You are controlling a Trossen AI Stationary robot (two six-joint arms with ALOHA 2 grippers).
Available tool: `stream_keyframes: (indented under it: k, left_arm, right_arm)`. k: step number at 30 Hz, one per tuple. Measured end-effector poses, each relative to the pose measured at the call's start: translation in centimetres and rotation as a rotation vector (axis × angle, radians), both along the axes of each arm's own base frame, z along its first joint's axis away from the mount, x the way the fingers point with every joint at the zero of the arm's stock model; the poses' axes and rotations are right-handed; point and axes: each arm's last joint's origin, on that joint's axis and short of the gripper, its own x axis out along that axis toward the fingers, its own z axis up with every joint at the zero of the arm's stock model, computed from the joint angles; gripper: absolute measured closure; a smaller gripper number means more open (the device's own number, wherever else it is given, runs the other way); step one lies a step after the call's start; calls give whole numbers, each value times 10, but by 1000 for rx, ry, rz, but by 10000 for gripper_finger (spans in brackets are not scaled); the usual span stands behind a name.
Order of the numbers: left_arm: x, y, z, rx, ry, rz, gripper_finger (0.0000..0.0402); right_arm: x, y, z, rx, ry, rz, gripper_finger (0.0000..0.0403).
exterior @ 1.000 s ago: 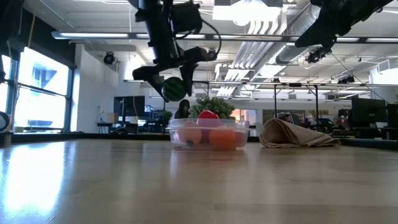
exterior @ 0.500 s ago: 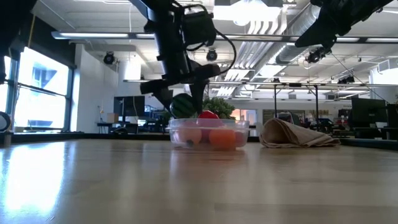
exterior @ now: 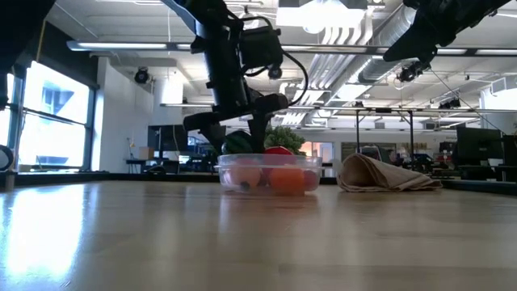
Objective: Pick and placing Produce into tupperware
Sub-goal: Put the watermelon into the container, then return to Home Position
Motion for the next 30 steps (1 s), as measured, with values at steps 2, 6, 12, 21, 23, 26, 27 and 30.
stream_keyframes:
  k: [2,6,12,21,23,26,27,30]
  left_arm:
    - [0,0,0,0,-2,0,105]
    - [0,0,0,0,-2,-2,105]
    - [0,0,0,1,-1,-7,105]
    - [1,0,0,12,-2,-28,56]
    - [1,1,0,17,1,-32,38]
    - [2,1,1,25,-4,-46,21]
    - [2,1,1,28,-10,-49,18]
    - [3,1,11,30,-23,-50,15]
  right_arm:
    - [0,0,0,0,0,1,373]
    - [0,0,0,0,0,0,373]
    - [0,0,0,0,0,0,373]
    - [0,0,0,0,0,0,373]
    - [0,0,0,0,0,1,373]
    - [0,0,0,0,0,0,373]
    - [0,0,0,0,0,0,373]
    - [0,0,0,0,0,0,373]
